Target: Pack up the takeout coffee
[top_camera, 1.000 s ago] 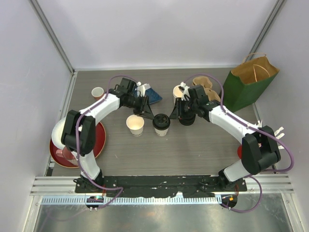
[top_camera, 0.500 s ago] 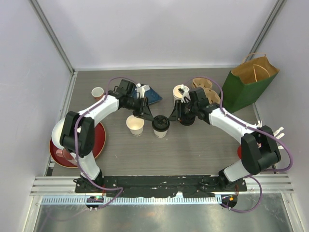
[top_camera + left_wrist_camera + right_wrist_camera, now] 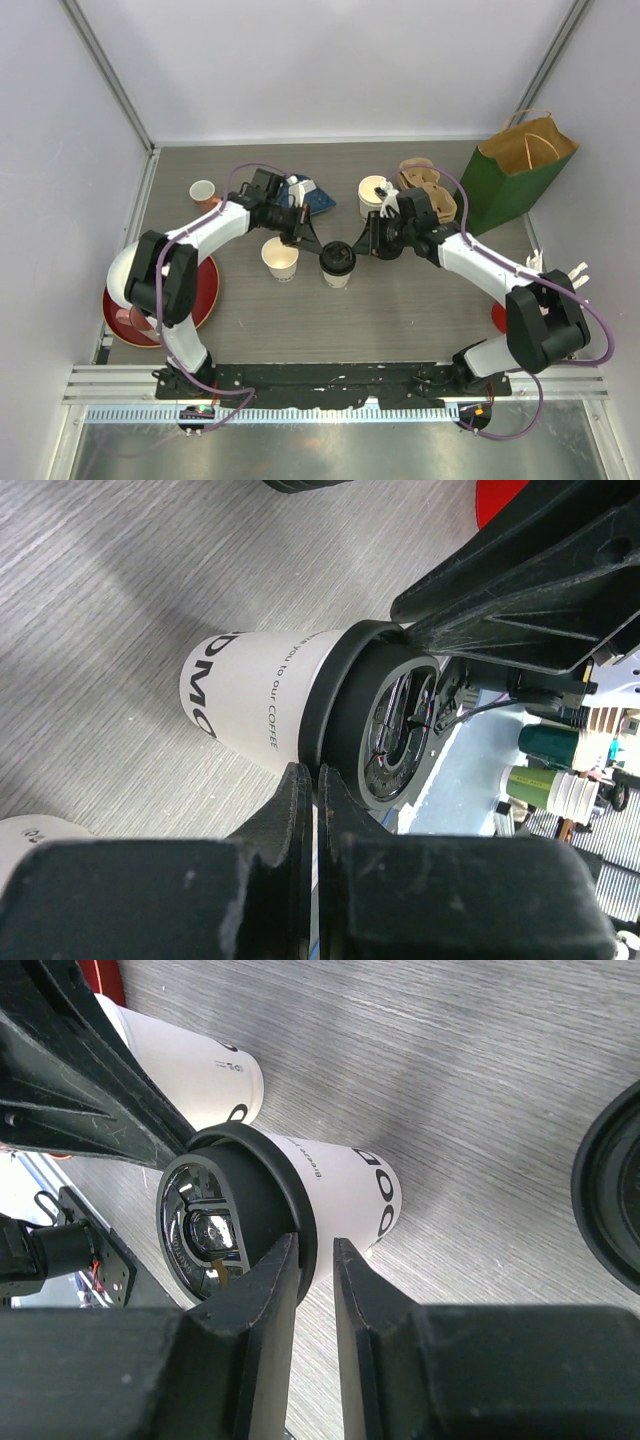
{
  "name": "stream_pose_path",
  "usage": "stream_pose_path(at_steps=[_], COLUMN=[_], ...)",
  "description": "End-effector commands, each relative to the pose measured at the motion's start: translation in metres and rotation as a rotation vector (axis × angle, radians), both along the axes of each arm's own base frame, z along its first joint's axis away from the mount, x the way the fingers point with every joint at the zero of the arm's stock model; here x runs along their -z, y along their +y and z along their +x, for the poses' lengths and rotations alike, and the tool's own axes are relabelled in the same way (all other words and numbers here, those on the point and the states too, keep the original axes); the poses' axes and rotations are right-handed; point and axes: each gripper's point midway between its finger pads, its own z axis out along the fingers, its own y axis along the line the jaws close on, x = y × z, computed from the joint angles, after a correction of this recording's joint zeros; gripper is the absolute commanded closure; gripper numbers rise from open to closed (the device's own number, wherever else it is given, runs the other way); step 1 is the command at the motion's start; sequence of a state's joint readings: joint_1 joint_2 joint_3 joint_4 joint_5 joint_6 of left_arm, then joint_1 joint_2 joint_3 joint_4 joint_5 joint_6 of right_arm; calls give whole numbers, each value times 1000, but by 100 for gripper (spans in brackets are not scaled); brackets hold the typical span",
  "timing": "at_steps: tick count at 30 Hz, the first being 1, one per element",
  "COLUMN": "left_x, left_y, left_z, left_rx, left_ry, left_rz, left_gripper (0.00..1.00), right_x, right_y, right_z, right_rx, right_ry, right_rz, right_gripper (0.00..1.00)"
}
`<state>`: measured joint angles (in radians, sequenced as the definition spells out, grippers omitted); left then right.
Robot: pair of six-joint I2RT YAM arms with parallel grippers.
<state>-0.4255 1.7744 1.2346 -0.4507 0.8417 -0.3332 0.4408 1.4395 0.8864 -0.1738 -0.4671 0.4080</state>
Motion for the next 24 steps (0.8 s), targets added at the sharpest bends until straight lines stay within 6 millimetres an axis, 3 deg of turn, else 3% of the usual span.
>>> stream_pose_path(at_steps=[1, 12, 21, 24], left_x=[62, 86, 48, 62], left_y=[4, 8, -4, 2], left_z=[-22, -19, 4, 0], left_rx=[34, 25, 16, 17], left_ry=[50, 93, -44, -20], left_rz=[184, 247, 178, 219], left_gripper=[100, 100, 100, 100], right_x=[28, 50, 30, 32], right_y=[-13, -20, -12, -11], right_z=[-14, -22, -3, -1], right_rx=[24, 33, 20, 19], right_ry=[57, 85, 13, 15], right_rz=[-76, -103, -86, -88], right_gripper=[75, 78, 79, 79])
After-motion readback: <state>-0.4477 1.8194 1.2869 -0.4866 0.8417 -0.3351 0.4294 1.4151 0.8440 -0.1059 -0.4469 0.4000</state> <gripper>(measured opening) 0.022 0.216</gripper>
